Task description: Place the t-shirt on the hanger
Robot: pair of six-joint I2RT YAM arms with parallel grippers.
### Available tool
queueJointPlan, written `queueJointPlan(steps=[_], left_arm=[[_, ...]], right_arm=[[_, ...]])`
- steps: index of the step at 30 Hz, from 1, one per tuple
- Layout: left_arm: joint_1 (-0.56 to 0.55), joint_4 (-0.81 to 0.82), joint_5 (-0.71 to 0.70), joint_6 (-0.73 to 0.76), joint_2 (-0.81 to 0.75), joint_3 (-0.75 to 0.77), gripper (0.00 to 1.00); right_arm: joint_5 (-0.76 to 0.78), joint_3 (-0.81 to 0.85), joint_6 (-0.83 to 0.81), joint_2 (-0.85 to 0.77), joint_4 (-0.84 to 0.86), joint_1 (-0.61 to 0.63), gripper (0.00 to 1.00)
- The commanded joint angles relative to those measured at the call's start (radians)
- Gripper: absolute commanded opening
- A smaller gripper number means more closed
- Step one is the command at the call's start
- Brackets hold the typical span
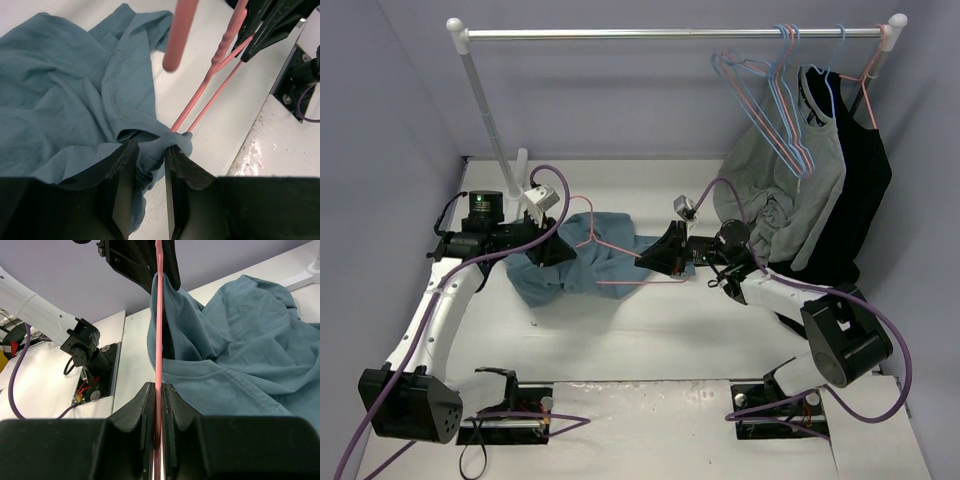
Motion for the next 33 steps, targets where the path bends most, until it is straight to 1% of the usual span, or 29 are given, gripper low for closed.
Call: queueJointPlan(steps=[1,8,15,16,18,19,20,21,22,23,24,25,26,27,28,30,31,32,33], left_arm=[[-0.011,0.056,0.121,-0.059,-0.007,0.062,0.27],[-0.011,0.055,0.14,-0.069,0.006,0.068,0.3],[-0.014,0.072,0.16,-0.094,0.015,0.068,0.31],[-0.012,0.072,0.16,-0.095,0.018,0.071,0.29],[-0.014,0.066,0.155,-0.091,0.019,0.075,0.22],[-0.014,0.055,0.14,-0.089,0.018,0.077,0.18],[-0.012,0.052,0.129,-0.083,0.016,0.08,0.1],[-0.012,0.046,0.118,-0.079,0.013,0.079,0.05],[-0.014,0.038,0.103,-0.077,0.004,0.078,0.0],[-0.012,0.036,0.068,-0.076,-0.002,0.075,0.0],[-0.012,0.036,0.056,-0.076,-0.02,0.071,0.0],[-0.014,0.039,0.043,-0.076,-0.031,0.066,0.0],[-0.012,0.041,0.005,-0.074,-0.045,0.054,0.0],[-0.014,0.043,-0.007,-0.073,-0.072,0.048,0.0],[-0.014,0.041,-0.024,-0.069,-0.089,0.04,0.0],[-0.012,0.053,-0.061,-0.063,-0.143,0.008,0.0],[-0.012,0.059,-0.075,-0.065,-0.163,-0.004,0.0],[-0.012,0.069,-0.101,-0.068,-0.181,-0.02,0.0],[-0.012,0.076,-0.112,-0.069,-0.213,-0.042,0.0]], right_arm=[[-0.013,0.079,-0.008,-0.059,0.171,0.016,0.0],[-0.016,0.092,-0.01,-0.048,0.168,0.019,0.0],[-0.019,0.117,-0.015,-0.019,0.158,0.037,0.0],[-0.019,0.119,-0.019,-0.016,0.149,0.039,0.0],[-0.013,0.12,-0.03,-0.015,0.132,0.039,0.01],[-0.007,0.122,-0.059,-0.018,0.085,0.039,0.02],[0.0,0.126,-0.076,-0.027,0.054,0.039,0.09],[0.025,0.131,-0.093,-0.033,0.019,0.039,0.15],[0.036,0.137,-0.134,-0.038,-0.054,0.039,0.21],[0.045,0.152,-0.156,-0.05,-0.091,0.037,0.35],[0.077,0.161,-0.204,-0.056,-0.178,0.037,0.39],[0.092,0.171,-0.232,-0.062,-0.223,0.036,0.43],[0.112,0.186,-0.254,-0.077,-0.262,0.031,0.51],[0.157,0.195,-0.292,-0.087,-0.333,0.025,0.53],[0.169,0.201,-0.309,-0.094,-0.367,0.019,0.54],[0.198,0.229,-0.34,-0.12,-0.447,-0.01,0.61],[0.218,0.243,-0.357,-0.134,-0.482,-0.019,0.65],[0.231,0.258,-0.372,-0.14,-0.516,-0.029,0.67],[0.25,0.295,-0.41,-0.147,-0.596,-0.041,0.68]])
